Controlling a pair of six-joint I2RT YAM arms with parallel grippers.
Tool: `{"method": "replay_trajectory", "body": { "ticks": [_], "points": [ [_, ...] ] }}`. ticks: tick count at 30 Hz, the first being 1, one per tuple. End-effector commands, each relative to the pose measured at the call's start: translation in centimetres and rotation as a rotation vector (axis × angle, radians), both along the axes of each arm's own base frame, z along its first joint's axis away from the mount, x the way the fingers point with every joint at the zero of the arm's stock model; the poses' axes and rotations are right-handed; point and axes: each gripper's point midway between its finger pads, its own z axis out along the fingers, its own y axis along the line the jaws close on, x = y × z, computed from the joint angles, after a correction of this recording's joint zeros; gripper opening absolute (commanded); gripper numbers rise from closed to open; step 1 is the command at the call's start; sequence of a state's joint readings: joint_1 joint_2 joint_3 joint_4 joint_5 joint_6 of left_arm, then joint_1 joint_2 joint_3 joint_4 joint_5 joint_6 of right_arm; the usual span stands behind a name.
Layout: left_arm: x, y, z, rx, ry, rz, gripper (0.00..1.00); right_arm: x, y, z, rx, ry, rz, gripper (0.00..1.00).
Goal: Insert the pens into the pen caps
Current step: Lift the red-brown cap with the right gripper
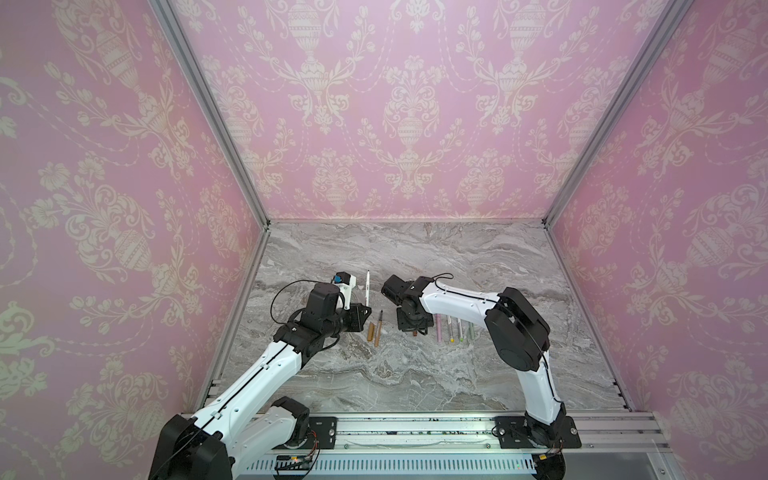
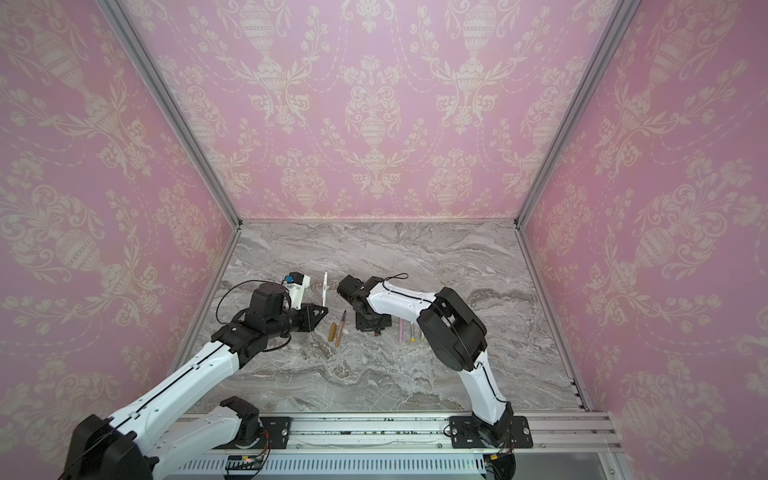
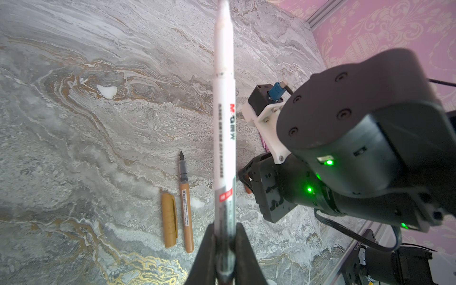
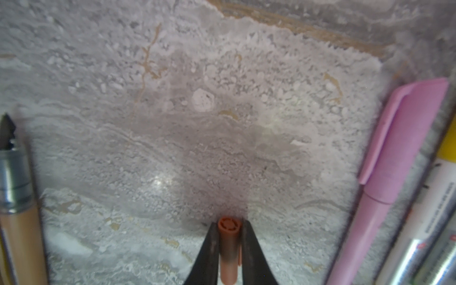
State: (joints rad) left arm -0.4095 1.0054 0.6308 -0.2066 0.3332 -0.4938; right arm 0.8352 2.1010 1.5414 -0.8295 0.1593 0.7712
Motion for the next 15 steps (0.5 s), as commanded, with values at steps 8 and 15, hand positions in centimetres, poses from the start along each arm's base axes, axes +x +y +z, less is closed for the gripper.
{"method": "replay_trajectory", "body": {
  "ticks": [8, 15],
  "points": [
    [-0.6, 0.2, 0.4, 0.011, -0.035, -0.01, 0.0, -4.6, -3.0, -5.7, -0.169, 0.177, -0.01, 0.27],
    [-0.7, 0.3, 0.4, 0.013, -0.035, -0.009, 0.0, -4.9, -3.0, -5.8, -0.151, 0.178, -0.02, 0.13]
  ]
}}
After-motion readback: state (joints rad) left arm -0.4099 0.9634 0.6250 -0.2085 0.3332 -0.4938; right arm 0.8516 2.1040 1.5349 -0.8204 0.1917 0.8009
